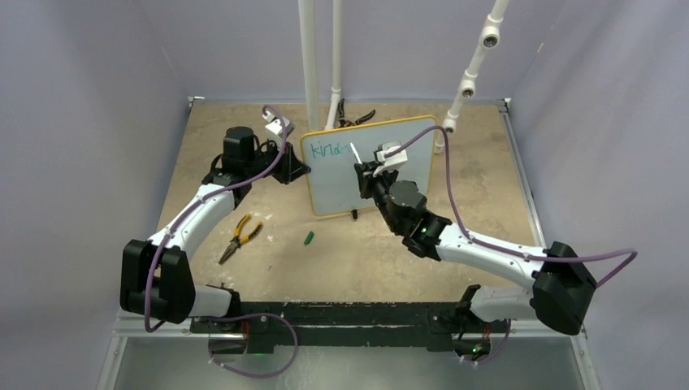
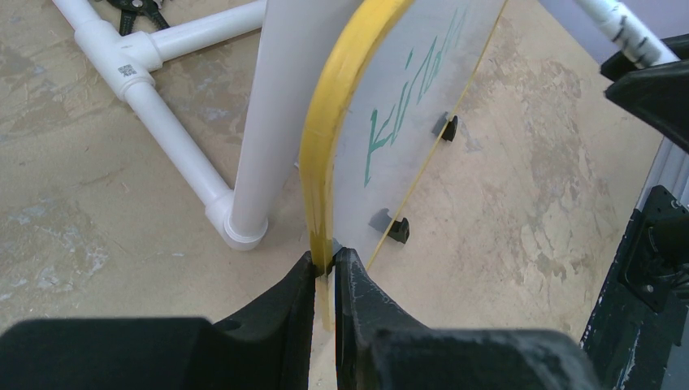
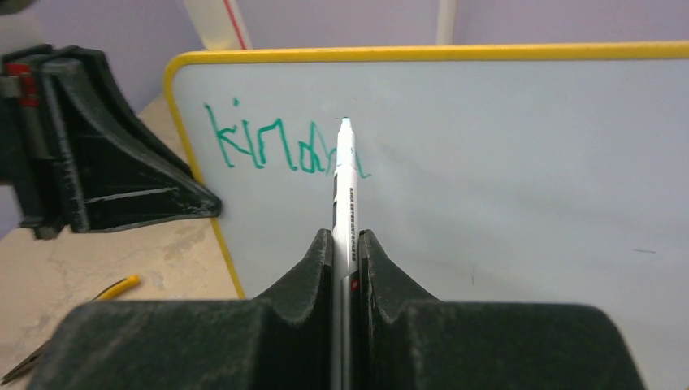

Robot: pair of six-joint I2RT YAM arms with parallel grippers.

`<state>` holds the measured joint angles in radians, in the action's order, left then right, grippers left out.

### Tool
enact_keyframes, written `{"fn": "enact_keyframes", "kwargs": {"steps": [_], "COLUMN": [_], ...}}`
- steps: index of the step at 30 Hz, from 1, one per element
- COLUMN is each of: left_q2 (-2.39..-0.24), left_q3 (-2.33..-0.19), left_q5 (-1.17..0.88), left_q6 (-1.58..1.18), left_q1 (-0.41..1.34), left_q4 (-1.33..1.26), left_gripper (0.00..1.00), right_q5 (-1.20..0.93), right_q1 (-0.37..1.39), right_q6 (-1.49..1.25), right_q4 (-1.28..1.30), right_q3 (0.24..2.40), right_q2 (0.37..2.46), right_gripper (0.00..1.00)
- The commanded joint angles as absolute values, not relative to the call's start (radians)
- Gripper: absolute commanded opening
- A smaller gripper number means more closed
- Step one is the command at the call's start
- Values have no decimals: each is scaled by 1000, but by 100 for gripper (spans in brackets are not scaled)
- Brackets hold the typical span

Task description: Write a sentence on the whiteboard

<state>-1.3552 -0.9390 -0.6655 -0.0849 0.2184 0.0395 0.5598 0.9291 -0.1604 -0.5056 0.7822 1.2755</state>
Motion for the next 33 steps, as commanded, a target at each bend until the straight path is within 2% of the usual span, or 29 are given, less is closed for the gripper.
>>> {"fn": "enact_keyframes", "kwargs": {"steps": [1, 11, 19, 33], "left_q2": [-1333, -1332, -1331, -1325], "left_q3": [-962, -957, -956, -956], "left_q5": [-619, -595, -557, -538], "left_q6": [-63, -60, -54, -55], "left_q1": [218, 234, 244, 244], "left_q4": [-2, 31, 44, 47], "left_gripper": [0, 0, 0, 0], "right_q5": [461, 334, 249, 298], "right_q1": [928, 922, 838, 818], "right_q6": [-113, -88, -105, -98], "right_q4": [-582, -522, -506, -534], "right_q3": [739, 686, 664, 706], "right_q2": [1193, 1112, 1085, 1156], "right_gripper": [0, 0, 0, 0]}}
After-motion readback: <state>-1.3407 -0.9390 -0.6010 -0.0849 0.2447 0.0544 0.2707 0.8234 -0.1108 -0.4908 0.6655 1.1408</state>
